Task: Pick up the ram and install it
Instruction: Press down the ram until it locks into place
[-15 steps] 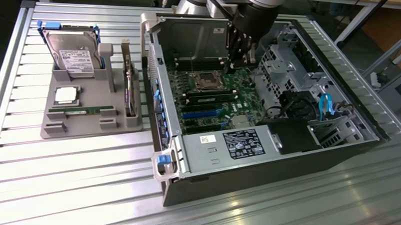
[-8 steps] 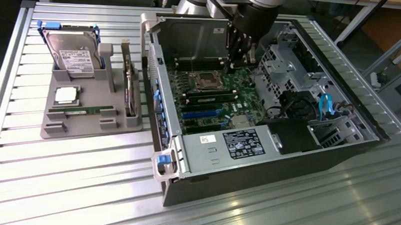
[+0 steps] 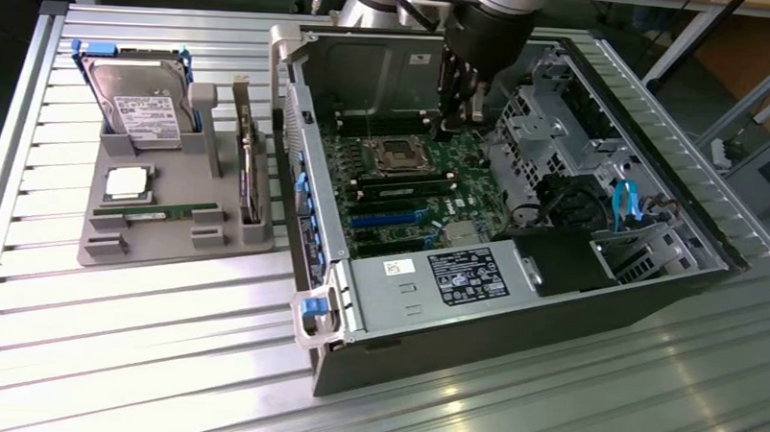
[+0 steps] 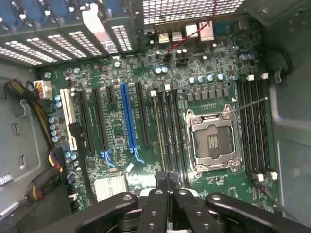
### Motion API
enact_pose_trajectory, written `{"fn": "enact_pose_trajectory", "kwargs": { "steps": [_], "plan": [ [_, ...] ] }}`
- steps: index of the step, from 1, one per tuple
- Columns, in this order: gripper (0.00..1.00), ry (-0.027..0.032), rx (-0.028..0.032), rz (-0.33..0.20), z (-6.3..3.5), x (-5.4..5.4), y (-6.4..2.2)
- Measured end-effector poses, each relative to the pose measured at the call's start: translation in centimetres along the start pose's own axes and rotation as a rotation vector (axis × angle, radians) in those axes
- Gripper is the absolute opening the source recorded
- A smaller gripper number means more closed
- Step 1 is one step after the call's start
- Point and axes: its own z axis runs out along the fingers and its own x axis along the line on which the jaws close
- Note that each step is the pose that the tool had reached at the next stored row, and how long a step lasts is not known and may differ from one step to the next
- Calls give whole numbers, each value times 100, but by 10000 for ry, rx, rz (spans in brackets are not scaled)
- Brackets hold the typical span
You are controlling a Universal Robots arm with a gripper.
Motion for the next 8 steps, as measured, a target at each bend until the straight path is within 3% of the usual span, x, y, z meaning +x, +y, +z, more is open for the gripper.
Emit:
{"fn": "enact_pose_trajectory", "kwargs": {
  "steps": [8],
  "plan": [
    [9, 51, 9, 2616, 5, 0, 0]
  ]
}}
